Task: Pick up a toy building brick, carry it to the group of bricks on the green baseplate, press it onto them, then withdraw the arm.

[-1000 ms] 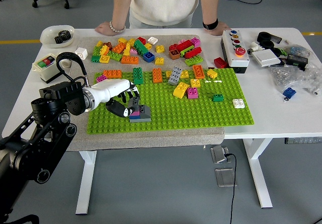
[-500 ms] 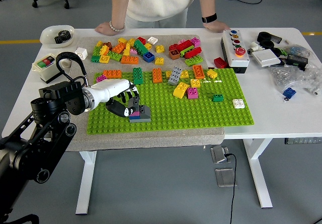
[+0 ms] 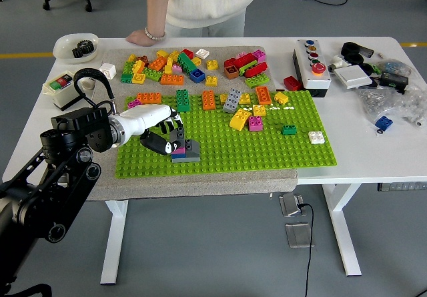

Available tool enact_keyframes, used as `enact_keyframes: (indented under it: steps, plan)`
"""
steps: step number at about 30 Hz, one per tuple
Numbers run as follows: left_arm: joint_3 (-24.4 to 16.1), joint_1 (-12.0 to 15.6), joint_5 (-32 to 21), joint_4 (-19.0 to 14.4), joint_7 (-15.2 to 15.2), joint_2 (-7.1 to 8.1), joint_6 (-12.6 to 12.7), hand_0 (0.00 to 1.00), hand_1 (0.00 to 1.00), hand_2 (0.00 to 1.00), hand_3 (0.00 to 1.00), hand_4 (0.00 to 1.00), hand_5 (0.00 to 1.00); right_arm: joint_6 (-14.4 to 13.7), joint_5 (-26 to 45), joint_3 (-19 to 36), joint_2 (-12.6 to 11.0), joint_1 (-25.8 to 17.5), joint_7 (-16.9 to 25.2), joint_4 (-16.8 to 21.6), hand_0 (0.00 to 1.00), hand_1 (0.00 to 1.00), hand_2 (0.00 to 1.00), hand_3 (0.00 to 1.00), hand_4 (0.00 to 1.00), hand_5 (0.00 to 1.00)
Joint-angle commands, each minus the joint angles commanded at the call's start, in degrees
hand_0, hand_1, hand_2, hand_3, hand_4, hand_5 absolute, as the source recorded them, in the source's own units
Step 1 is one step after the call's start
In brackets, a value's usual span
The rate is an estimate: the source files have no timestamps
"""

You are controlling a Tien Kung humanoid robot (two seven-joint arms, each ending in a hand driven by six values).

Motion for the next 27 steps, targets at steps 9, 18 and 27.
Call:
enact_keyframes:
  steps: [9, 18, 27]
  plan:
    - [0.0, 0.0, 0.0, 0.0, 0.0, 0.00, 0.0, 0.701, 0.644, 0.598, 0.581, 0.679, 0.274, 0.0, 0.1, 0.0, 0.1, 0.0, 0.0, 0.0, 0.741, 0.641, 0.692, 0.561, 0.816, 0.498]
    - [-0.1, 0.0, 0.0, 0.1, -0.1, -0.09, 0.0, 0.706, 0.669, 0.611, 0.593, 0.732, 0.309, 0.0, 0.1, 0.1, 0.0, 0.0, 0.0, 0.0, 0.741, 0.641, 0.692, 0.561, 0.817, 0.497]
    - [-0.2, -0.1, 0.0, 0.3, -0.1, -0.12, 0.0, 0.707, 0.671, 0.613, 0.600, 0.731, 0.303, 0.0, 0.2, 0.1, 0.1, 0.1, 0.0, 0.0, 0.741, 0.642, 0.693, 0.561, 0.817, 0.497]
